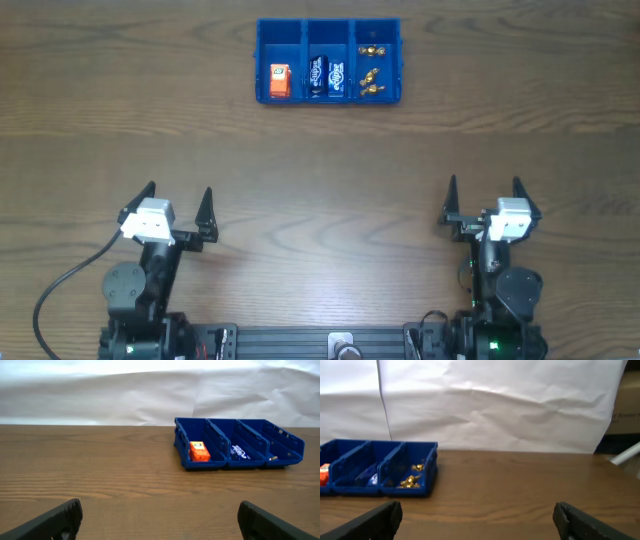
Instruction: Sort Candies Into Trays
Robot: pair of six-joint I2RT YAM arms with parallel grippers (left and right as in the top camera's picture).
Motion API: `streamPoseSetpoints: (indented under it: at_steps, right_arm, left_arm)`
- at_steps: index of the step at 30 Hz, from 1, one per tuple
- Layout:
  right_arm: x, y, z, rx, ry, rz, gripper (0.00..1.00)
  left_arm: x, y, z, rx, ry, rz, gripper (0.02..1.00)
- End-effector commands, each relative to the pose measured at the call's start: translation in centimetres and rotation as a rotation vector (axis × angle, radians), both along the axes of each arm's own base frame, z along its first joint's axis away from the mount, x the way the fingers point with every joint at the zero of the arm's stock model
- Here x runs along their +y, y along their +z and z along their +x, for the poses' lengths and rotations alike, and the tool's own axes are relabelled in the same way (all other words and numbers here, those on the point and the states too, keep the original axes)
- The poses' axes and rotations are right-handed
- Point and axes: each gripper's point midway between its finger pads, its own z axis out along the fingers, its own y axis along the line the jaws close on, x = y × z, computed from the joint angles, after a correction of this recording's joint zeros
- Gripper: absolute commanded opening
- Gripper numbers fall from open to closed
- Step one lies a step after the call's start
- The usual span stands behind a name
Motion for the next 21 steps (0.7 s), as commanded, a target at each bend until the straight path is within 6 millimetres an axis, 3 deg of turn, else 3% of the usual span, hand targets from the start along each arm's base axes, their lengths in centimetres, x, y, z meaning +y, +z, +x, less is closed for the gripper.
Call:
streamPoseSetpoints:
  at_steps: [1, 2, 21]
  right_arm:
    - [-0.04, -1.70, -0.07, 0.067, 0.002, -0.017, 1.000]
    - [-0.04, -2.42, -0.11, 0.096, 0.002, -0.015, 1.000]
    - [-0.04, -2.49, -0.11, 0.099, 0.002, -0.014, 1.000]
  left_arm:
    - [-0.16, -1.61, -0.08, 0.043, -0.013, 0.011, 0.998]
    - [-0.16, -1.61, -0.08, 0.043, -0.013, 0.011, 0.998]
    - [-0.16, -1.61, -0.08, 0.043, -0.013, 0.011, 0.998]
